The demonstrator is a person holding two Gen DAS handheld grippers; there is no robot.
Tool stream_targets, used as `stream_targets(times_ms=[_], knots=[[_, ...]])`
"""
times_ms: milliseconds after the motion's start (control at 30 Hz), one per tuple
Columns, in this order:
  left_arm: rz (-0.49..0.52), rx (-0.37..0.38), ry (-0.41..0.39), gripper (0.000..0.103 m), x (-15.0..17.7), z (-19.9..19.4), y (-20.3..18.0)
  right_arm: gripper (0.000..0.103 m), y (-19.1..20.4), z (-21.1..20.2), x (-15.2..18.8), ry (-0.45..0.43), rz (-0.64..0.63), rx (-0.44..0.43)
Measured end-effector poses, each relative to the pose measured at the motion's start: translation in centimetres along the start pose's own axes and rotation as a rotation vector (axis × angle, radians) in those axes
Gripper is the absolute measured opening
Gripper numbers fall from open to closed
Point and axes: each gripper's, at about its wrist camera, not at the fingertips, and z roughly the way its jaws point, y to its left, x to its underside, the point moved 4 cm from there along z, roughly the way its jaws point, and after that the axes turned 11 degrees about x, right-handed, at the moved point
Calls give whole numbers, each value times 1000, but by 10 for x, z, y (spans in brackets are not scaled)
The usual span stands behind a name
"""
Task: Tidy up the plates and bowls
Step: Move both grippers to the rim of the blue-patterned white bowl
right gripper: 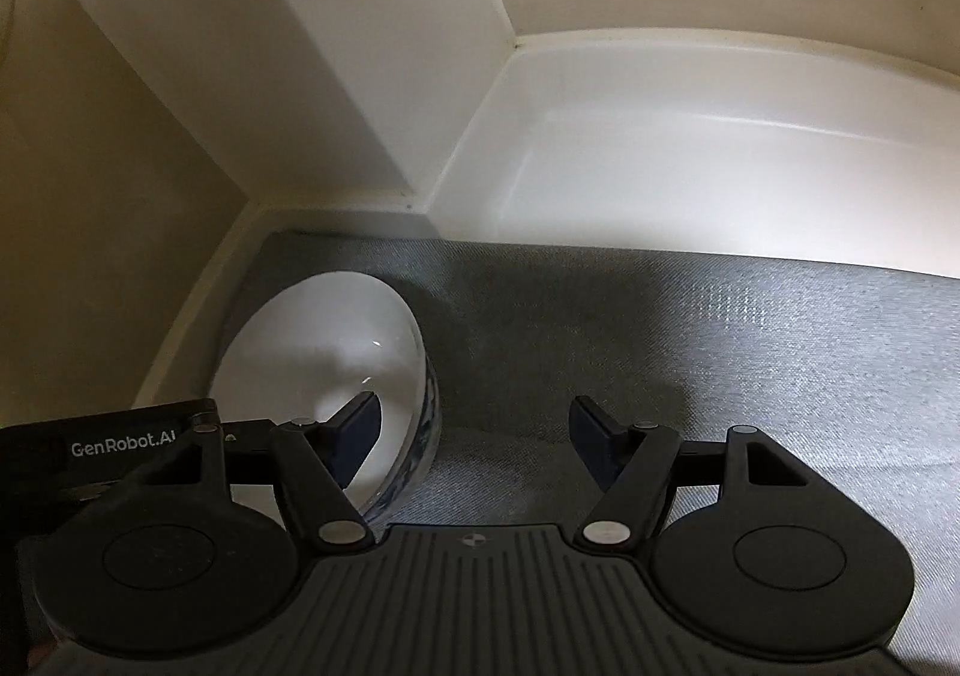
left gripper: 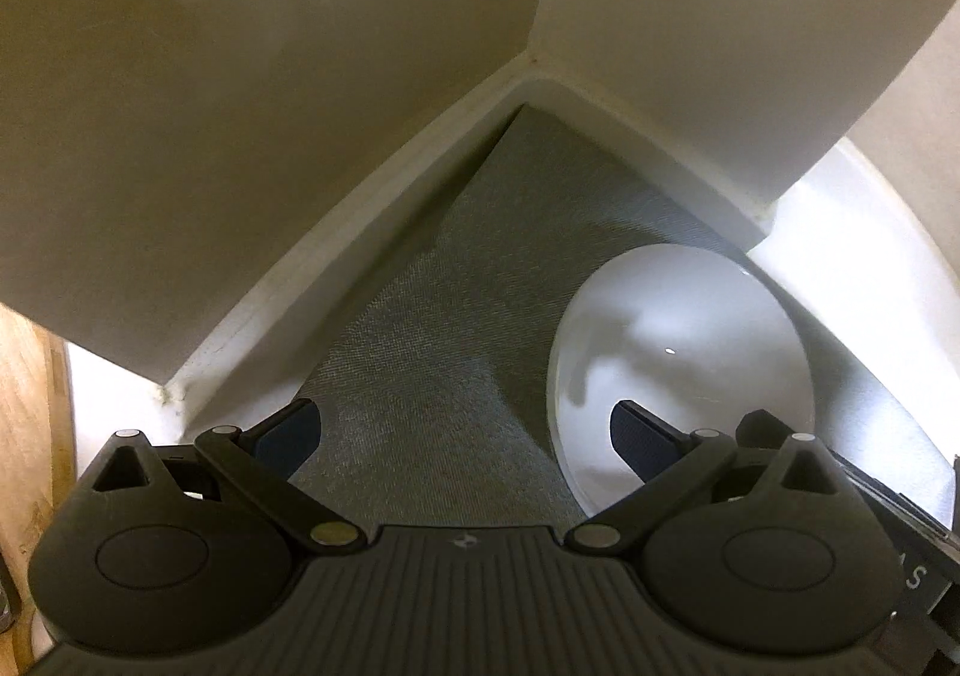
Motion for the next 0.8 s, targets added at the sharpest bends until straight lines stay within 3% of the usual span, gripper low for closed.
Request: stream_targets(times_ms=[300,800], knots=[[15,-28,54,103,-1,22,4,72,0,6,2,6,-23,6],[28,-35,56,103,-1,20,-5,74,0,5,5,-8,-25,5]])
